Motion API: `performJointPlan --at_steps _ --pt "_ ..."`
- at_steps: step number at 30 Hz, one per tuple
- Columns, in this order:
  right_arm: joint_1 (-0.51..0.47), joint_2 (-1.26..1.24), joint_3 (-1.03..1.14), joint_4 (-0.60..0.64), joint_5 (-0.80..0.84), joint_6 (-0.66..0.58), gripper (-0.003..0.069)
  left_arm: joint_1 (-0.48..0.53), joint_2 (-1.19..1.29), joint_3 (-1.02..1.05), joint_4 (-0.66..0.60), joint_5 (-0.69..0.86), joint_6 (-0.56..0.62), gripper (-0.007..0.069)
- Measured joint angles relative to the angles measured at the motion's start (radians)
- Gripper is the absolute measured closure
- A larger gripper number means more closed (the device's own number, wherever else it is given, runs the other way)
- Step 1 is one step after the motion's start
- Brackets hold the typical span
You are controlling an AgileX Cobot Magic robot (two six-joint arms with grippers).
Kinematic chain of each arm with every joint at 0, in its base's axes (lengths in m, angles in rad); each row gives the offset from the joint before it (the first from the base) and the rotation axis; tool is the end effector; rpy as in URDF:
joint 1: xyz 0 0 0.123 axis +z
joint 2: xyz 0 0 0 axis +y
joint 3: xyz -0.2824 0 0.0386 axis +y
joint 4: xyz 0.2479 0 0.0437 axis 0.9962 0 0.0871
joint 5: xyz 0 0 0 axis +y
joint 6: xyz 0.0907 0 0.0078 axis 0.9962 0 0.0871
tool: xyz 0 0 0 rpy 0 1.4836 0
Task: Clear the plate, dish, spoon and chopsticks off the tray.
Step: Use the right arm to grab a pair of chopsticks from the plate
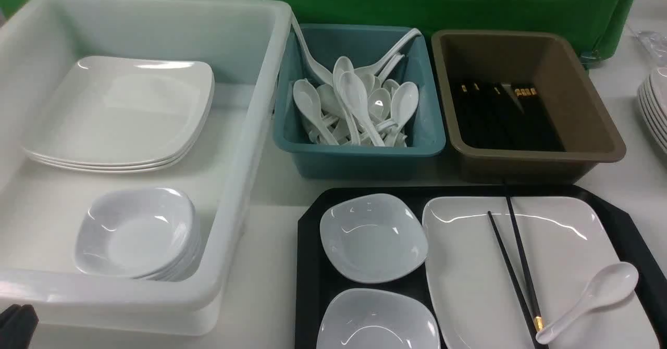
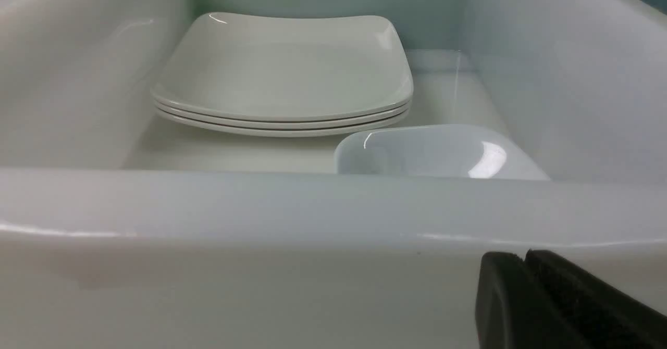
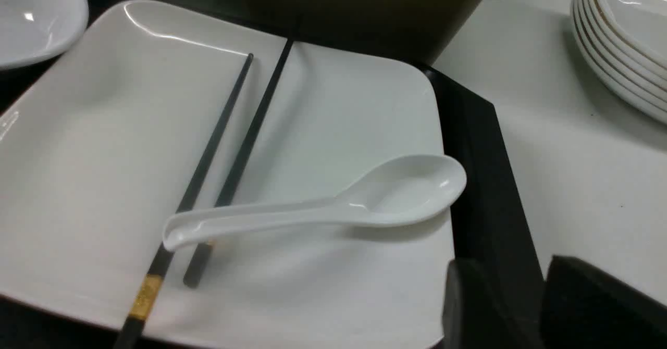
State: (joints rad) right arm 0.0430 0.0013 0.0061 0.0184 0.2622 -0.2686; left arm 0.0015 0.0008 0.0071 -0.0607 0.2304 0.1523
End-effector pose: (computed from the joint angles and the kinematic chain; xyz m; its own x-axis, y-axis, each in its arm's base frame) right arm 0.0553 0.0028 0.1872 -0.1637 -0.2555 -0.9529 -0.0911 0.9657 -0.2433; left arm 0.0558 -0.0012 0.1898 -0.1483 0.0928 -0.9846 0.0261 0.9956 0.0899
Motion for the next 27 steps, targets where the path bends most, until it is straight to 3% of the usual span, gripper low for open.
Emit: performJointPlan --at_steps 14,17,20,27 --pt "0.0 0.0 0.0 0.0 0.0 0.0 0.0418 0.0 0.0 0.0 0.005 -0.009 0.0 0.0608" --pt "0.0 0.0 0.0 0.0 0.0 0.0 0.0418 0.0 0.0 0.0 -0.052 -0.066 -0.006 0.0608" --pt "0.0 0.0 0.0 0.0 0.0 0.0 0.0418 0.0 0.0 0.0 -0.234 -0.23 -0.059 0.0608" --pt "0.0 0.0 0.0 0.0 -0.001 0.0 0.0418 0.0 0.0 0.0 -0.309 -0.471 -0.176 0.0608"
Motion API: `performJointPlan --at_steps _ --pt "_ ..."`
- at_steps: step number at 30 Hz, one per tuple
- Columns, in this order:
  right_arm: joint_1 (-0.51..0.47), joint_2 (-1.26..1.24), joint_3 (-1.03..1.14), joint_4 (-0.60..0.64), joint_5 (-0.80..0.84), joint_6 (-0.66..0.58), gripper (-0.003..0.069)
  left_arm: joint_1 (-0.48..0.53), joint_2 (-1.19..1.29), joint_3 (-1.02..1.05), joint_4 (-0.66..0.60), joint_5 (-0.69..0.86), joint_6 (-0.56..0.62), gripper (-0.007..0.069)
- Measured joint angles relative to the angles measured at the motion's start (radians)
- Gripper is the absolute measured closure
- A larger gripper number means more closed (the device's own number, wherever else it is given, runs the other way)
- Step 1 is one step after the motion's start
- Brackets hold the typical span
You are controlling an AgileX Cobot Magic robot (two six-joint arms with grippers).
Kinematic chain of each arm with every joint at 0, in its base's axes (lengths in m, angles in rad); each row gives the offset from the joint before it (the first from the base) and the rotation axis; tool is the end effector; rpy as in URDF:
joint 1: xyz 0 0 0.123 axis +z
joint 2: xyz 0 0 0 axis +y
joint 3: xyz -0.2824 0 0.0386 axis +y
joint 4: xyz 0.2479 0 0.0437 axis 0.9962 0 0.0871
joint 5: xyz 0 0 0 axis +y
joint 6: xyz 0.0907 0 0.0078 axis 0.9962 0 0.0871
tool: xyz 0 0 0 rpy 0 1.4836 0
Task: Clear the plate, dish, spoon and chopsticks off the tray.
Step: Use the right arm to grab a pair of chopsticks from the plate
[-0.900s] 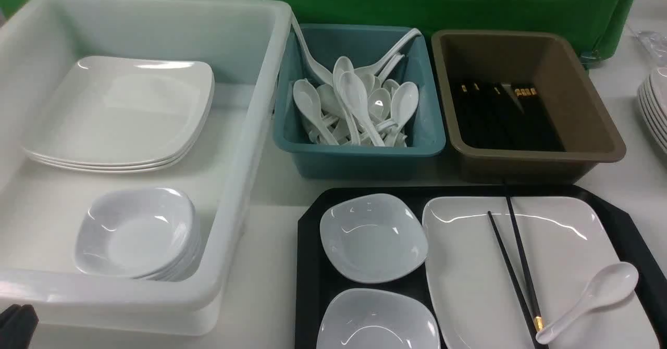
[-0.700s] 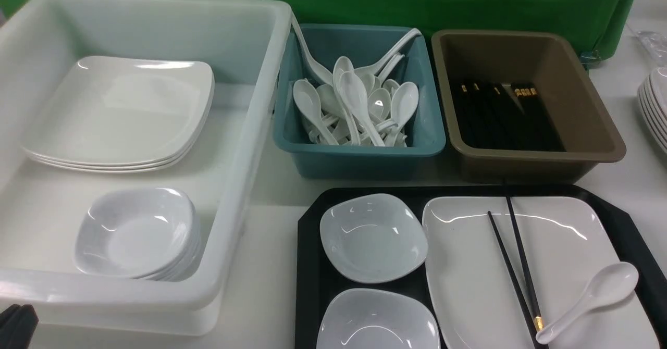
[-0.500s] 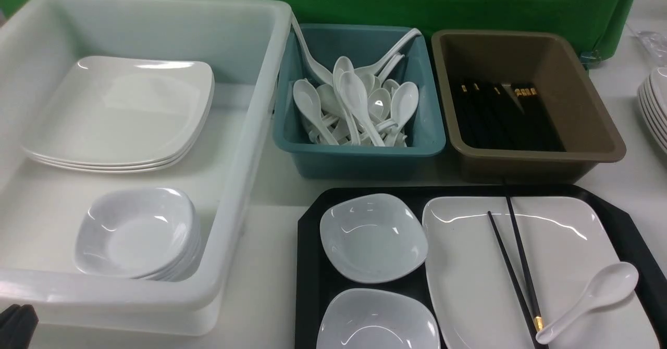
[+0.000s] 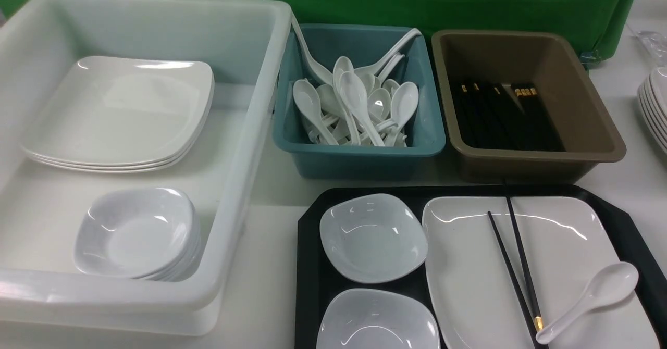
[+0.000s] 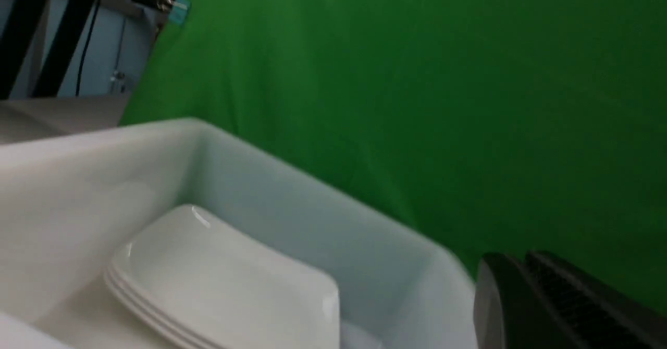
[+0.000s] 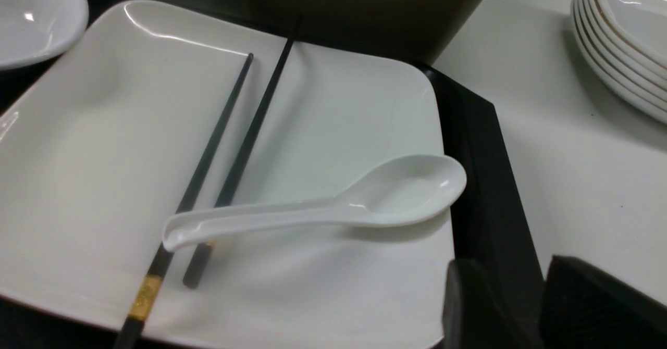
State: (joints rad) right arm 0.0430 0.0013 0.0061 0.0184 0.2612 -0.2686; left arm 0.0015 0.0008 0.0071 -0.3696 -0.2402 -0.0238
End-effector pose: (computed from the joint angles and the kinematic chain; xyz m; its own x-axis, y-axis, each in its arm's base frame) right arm 0.0553 0.0028 0.1873 -0.1627 -0.2554 -0.9530 -0.0909 0.9657 -0.2433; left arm 0.0524 0.0079 0.2306 0.3087 -0.3725 -0.8752 0.0346 0.9239 -0.3810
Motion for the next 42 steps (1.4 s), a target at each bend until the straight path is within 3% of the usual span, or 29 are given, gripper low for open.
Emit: performJointPlan --at_steps 6,10,13,14,15,19,22,24,26,32,35,38,42 --pt "0.0 0.0 0.0 0.027 -0.033 0.017 0.0418 0.0 0.0 0.0 0.008 -0.227 -0.234 0.0608" --pt "0.002 0.0 0.0 0.207 -0.195 0.244 0.0418 0.0 0.0 -0.031 0.055 -0.27 -0.326 0.0608" --pt "0.002 0.0 0.0 0.263 -0.328 0.46 0.0418 0.0 0.014 -0.132 0.096 -0.2 -0.342 0.0608" --pt "0.002 0.0 0.0 0.278 -0.395 0.561 0.0418 0.0 0.047 -0.226 0.144 -0.111 -0.346 0.0608" --pt "0.002 0.0 0.0 0.279 -0.409 0.577 0.0418 0.0 0.062 -0.248 0.161 -0.089 -0.347 0.0608" --pt "0.002 0.0 0.0 0.286 -0.541 0.647 0.0418 0.0 0.235 -0.498 0.218 0.226 -0.349 0.0608" --pt "0.004 0.0 -0.015 0.272 -0.551 0.707 0.0431 0.0 0.358 -0.63 0.221 0.446 -0.314 0.0608" --pt "0.015 0.005 -0.085 0.215 -0.47 0.718 0.0459 0.0 0.453 -0.711 0.221 0.618 -0.259 0.0608" --pt "0.042 0.073 -0.247 0.142 -0.242 0.69 0.0532 0.0 0.58 -0.782 0.208 0.821 -0.17 0.0608" --pt "0.129 0.388 -0.616 0.119 0.258 0.485 0.0634 0.0 0.789 -0.808 0.132 1.08 0.006 0.0608" --pt "0.191 0.663 -0.793 0.116 0.556 0.397 0.0604 0.0 0.869 -0.808 0.098 1.139 0.073 0.0608" --pt "0.231 0.878 -0.872 0.112 0.631 0.347 0.0532 0.0 0.892 -0.808 0.093 1.146 0.087 0.0608" --pt "0.266 1.07 -0.922 0.09 0.615 0.315 0.04 0.0 0.895 -0.808 0.09 1.154 0.108 0.0608"
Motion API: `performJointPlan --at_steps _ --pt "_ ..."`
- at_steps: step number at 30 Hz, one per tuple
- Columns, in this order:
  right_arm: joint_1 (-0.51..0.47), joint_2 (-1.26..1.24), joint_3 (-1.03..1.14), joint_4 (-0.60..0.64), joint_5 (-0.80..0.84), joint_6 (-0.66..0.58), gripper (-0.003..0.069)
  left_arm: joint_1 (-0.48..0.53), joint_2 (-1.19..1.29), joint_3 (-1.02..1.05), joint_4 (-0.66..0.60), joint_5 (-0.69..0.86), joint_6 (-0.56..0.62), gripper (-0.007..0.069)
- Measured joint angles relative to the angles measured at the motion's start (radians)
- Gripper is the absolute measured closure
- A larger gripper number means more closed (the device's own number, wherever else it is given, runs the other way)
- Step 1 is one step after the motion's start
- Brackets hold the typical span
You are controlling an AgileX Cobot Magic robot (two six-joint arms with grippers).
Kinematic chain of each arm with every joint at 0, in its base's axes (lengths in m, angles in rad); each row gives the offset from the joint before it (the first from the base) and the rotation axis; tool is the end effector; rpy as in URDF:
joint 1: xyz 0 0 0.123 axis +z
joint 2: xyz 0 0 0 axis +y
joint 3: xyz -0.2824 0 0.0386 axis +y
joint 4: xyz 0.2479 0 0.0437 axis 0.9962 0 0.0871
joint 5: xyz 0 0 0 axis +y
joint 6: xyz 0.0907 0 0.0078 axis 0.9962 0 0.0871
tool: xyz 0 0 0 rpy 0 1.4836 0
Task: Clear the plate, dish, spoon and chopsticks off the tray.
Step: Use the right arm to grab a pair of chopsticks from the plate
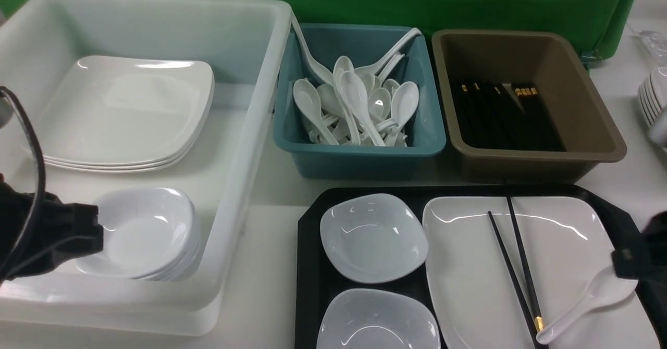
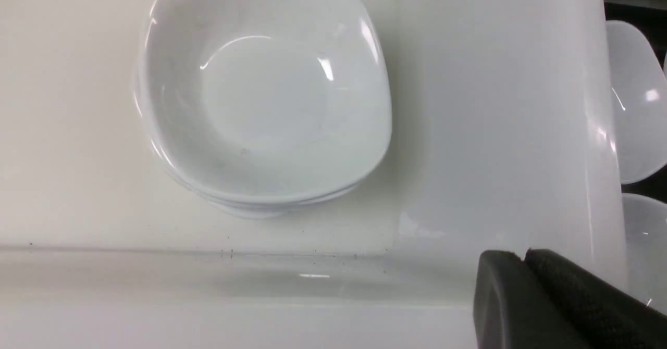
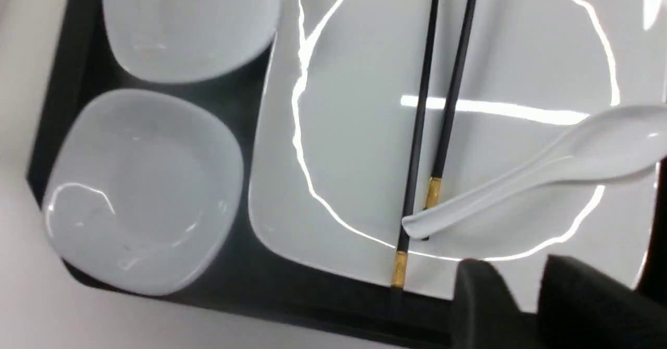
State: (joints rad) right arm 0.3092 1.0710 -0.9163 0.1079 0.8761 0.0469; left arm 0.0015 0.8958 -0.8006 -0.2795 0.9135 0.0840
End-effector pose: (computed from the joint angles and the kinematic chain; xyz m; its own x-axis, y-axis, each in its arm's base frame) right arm 0.1916 0.0691 0.3210 -0.8050 -0.1359 -0.5775 -0.2582 0.9567 0.1347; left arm 0.1596 -0.0197 0.3177 -0.7936 -0.0885 -0.6020 0.0632 0.9720 -0.2262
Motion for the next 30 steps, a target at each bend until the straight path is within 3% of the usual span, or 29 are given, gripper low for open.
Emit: performJointPlan --at_steps 2,3,4,7,9,15,22,24,25,30 --pt "0.023 0.149 -0.036 -0.046 -0.036 -0.004 0.0253 0.0 0.0 0.0 0.0 0.024 0.018 0.0608" --pt "0.024 0.17 -0.038 -0.05 -0.039 -0.004 0.0243 0.0 0.0 0.0 0.0 0.025 0.018 0.0608" --pt "0.027 0.25 -0.059 -0.073 -0.063 -0.003 0.0156 0.0 0.0 0.0 0.0 0.037 0.02 0.0608" --pt "0.027 0.355 -0.081 -0.085 -0.095 -0.003 0.0077 0.0 0.0 0.0 0.003 0.046 0.022 0.0608" --pt "0.027 0.446 -0.1 -0.089 -0.132 -0.003 0.0046 0.0 0.0 0.0 0.004 0.048 0.022 0.0608" --pt "0.031 0.608 -0.135 -0.089 -0.192 -0.001 0.0047 0.0 0.0 0.0 0.004 0.046 0.022 0.0608" --pt "0.032 0.702 -0.137 -0.085 -0.227 0.015 0.0158 0.0 0.0 0.0 0.005 0.032 0.022 0.0608" --pt "0.032 0.713 -0.137 -0.08 -0.232 0.018 0.0227 0.0 0.0 0.0 0.005 0.032 0.022 0.0608" --pt "0.033 0.721 -0.137 -0.068 -0.236 0.019 0.0321 0.0 0.0 0.0 0.005 0.032 0.022 0.0608" --pt "0.033 0.726 -0.138 -0.013 -0.249 0.006 0.0507 0.0 0.0 0.0 0.006 0.032 0.022 0.0608"
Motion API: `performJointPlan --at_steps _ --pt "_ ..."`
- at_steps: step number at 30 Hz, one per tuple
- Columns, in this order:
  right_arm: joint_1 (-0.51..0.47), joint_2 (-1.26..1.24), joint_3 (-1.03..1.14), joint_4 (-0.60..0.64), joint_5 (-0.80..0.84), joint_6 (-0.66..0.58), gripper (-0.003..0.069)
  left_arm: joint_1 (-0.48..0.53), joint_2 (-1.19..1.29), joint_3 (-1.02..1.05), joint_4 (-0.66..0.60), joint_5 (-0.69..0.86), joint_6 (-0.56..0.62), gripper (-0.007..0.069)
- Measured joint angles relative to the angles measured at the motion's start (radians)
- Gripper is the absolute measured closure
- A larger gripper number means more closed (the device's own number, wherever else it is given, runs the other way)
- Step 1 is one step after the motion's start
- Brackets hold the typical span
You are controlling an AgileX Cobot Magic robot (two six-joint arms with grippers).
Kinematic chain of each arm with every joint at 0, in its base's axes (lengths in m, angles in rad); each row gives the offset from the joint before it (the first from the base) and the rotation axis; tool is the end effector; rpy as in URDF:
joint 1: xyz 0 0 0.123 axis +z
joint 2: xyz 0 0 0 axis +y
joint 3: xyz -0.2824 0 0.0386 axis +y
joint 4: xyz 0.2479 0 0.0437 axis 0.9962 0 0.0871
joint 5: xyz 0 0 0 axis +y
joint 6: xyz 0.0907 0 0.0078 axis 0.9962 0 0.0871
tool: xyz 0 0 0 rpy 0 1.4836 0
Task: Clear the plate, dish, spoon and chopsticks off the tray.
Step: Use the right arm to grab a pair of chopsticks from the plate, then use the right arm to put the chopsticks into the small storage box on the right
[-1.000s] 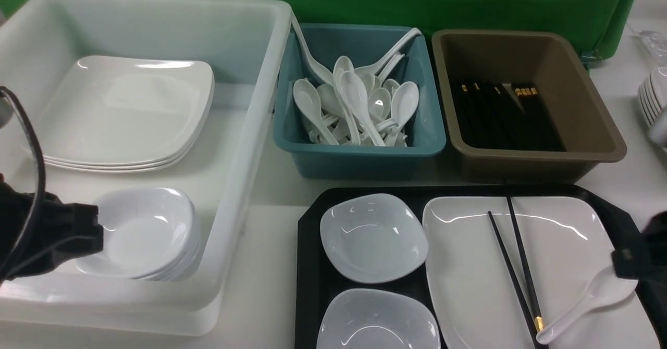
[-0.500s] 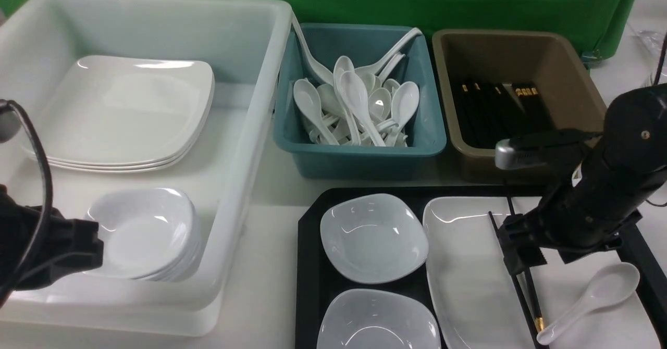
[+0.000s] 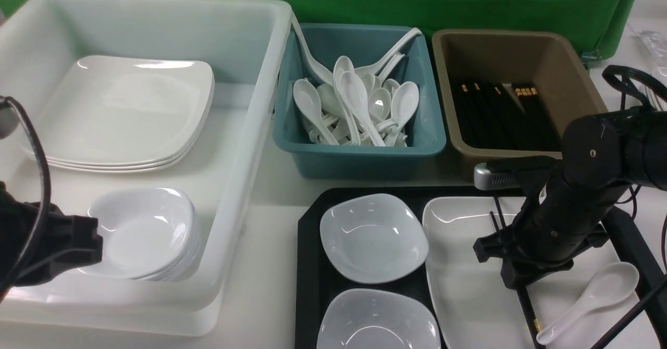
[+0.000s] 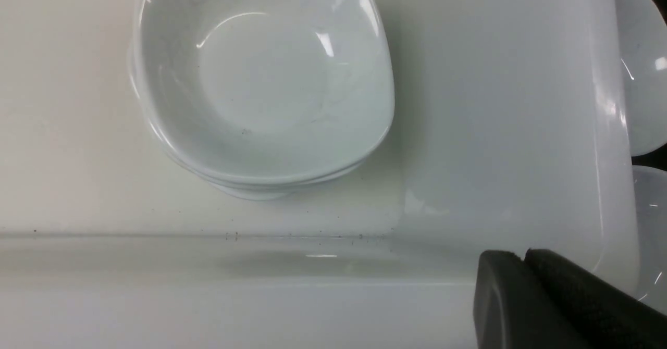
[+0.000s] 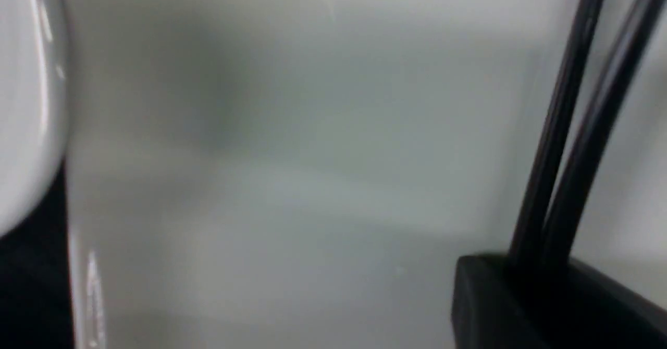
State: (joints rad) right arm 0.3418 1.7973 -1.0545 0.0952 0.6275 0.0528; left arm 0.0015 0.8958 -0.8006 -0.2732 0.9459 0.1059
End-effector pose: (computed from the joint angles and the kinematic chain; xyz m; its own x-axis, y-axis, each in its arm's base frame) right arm 0.3177 0.1184 0.1669 -0.9406 -0.1973 -0.2765 -0.2298 0.9691 0.0901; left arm 0.1572 -0.0197 0.3159 -0.8111 -0.0564 -0.5822 0.0826 0.9743 -0.2094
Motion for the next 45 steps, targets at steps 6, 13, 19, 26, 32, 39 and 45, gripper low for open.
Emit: performJointPlan --at_steps 6,13,19,26,32,39,45 --pt "0.0 -0.004 0.0 0.156 -0.011 -0.093 0.0516 0.0 0.0 0.0 0.001 0.0 0.0 0.0608" --pt "0.0 -0.105 -0.003 0.332 -0.07 -0.197 0.0516 0.0 0.0 0.0 0.001 -0.007 0.0 0.0608" --pt "0.0 -0.159 -0.057 0.385 -0.108 -0.229 0.0516 0.0 0.0 0.0 0.001 -0.018 0.0 0.0608" --pt "0.0 -0.159 -0.074 0.459 -0.183 -0.254 0.0516 0.0 0.0 0.0 0.001 -0.018 0.0 0.0608" --pt "0.0 -0.159 -0.096 0.48 -0.267 -0.266 0.0516 0.0 0.0 0.0 0.001 -0.018 0.003 0.0608" --pt "-0.039 -0.158 -0.221 0.455 -0.378 -0.32 0.0516 0.0 0.001 0.0 0.001 -0.018 0.003 0.0608" --pt "-0.155 -0.09 -0.344 0.419 -0.56 -0.338 0.0516 0.0 0.001 0.0 0.001 -0.013 0.003 0.0608"
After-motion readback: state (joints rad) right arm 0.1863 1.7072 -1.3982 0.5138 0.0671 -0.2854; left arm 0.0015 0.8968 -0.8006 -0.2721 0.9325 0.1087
